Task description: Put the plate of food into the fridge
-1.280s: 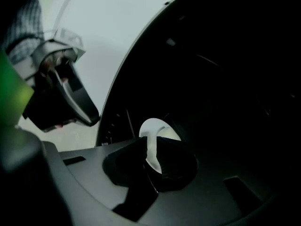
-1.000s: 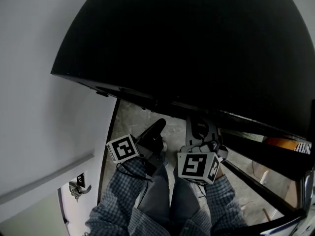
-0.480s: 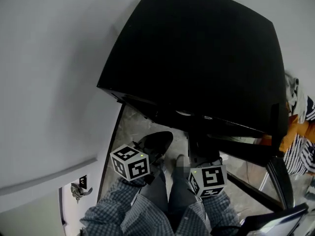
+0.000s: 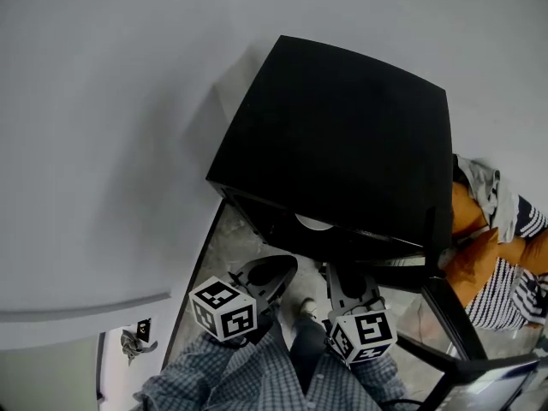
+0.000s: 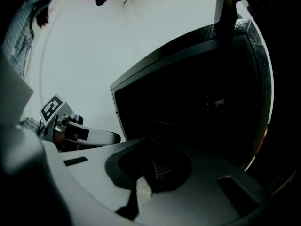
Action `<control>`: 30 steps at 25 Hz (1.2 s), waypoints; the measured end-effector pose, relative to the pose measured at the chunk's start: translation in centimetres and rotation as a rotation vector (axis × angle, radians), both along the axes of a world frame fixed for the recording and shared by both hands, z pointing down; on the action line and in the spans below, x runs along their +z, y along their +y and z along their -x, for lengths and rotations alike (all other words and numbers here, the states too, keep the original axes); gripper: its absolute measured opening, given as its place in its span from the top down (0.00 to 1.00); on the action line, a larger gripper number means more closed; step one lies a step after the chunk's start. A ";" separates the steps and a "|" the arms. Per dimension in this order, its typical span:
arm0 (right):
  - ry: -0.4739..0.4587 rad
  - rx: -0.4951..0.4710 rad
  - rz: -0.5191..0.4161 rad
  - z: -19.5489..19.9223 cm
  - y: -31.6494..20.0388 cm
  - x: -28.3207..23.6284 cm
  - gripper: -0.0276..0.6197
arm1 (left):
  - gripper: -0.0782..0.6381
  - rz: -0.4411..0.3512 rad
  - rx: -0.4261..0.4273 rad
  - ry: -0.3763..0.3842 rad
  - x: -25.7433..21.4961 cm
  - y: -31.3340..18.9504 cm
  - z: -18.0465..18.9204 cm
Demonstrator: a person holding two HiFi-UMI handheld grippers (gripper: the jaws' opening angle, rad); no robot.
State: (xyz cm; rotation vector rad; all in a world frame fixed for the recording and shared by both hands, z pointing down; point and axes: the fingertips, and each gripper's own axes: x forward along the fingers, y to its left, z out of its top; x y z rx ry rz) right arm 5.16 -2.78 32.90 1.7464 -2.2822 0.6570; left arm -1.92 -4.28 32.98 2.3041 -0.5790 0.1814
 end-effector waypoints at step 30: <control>-0.085 -0.067 -0.058 0.3 0.4 -4.7 0.95 | 0.88 -0.140 0.043 -0.021 -4.5 0.6 -1.9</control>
